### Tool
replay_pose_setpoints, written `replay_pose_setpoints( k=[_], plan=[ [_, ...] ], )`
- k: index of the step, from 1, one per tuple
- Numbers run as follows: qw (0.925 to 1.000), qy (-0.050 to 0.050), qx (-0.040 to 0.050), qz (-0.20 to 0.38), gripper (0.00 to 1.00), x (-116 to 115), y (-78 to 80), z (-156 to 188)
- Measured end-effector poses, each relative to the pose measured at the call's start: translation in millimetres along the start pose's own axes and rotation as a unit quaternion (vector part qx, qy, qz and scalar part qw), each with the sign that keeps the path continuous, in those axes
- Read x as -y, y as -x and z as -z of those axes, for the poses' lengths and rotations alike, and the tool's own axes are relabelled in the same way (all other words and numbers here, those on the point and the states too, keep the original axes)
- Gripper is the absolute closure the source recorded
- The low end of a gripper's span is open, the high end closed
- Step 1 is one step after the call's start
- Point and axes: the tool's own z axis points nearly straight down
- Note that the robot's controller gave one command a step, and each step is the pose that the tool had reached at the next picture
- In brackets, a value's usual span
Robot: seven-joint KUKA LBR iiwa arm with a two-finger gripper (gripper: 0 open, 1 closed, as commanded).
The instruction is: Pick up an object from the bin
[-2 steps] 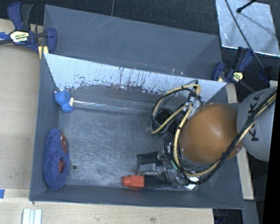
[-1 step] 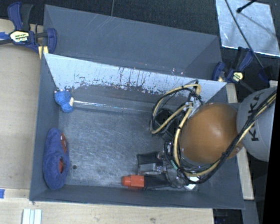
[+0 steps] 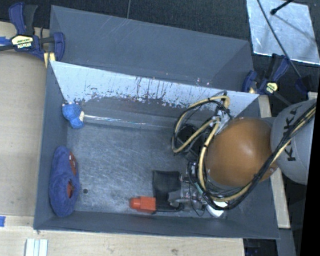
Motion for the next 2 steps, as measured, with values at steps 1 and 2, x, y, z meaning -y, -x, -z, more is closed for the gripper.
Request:
replay_pose_setpoints(
  k=[1,2],
  plan=[
    [1.0,0.002,-0.0007,-0.001,1.0,0.8,0.2,0.7],
    [1.0,0.002,-0.0007,-0.003,1.0,1.9,0.8,18.5]
  ],
)
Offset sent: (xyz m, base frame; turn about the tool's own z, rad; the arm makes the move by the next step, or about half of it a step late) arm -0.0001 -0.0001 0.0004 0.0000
